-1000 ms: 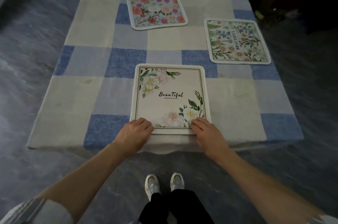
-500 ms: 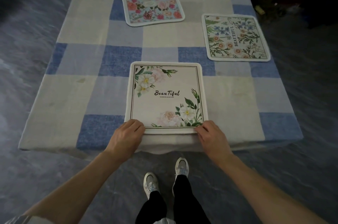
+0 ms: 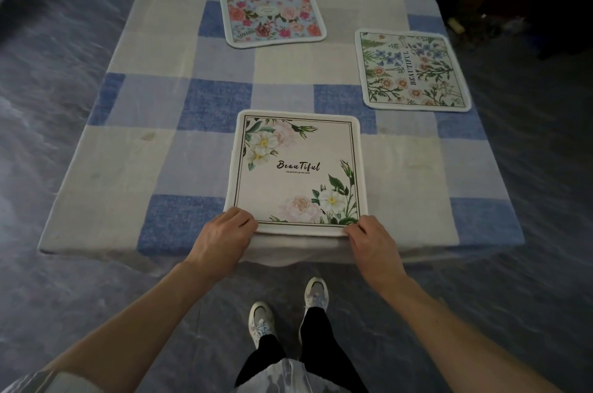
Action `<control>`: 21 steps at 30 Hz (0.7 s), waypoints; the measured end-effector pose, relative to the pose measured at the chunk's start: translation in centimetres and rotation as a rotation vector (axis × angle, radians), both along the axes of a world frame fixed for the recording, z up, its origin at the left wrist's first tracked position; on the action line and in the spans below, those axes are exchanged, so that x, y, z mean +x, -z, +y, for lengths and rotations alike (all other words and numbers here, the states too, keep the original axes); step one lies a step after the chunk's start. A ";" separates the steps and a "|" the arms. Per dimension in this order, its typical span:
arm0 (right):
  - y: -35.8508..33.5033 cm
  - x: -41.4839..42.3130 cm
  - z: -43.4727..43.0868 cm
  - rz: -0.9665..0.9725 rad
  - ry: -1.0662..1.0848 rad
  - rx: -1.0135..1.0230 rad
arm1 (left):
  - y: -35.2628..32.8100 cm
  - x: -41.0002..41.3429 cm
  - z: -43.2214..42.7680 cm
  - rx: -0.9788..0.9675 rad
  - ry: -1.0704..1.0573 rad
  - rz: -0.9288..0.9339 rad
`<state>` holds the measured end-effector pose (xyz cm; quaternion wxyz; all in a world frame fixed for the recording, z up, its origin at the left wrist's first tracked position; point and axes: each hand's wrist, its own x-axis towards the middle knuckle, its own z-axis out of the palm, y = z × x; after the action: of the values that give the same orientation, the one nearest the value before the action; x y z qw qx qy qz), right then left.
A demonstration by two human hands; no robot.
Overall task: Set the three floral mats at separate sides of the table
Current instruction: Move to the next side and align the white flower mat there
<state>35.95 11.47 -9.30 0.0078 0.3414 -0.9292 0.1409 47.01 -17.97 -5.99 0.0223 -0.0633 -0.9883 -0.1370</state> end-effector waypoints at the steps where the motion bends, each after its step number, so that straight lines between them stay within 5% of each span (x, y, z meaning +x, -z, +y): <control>1: 0.1 0.2 -0.1 -0.008 0.004 -0.001 | 0.1 0.1 -0.1 0.003 -0.006 0.003; 21: -0.4 0.7 0.1 -0.009 0.070 0.000 | 1.1 1.1 1.3 -0.006 -0.079 0.055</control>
<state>36.67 11.56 -8.90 0.0085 0.3082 -0.9406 0.1424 48.06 -16.65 -7.04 0.0545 -0.0281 -0.9895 -0.1312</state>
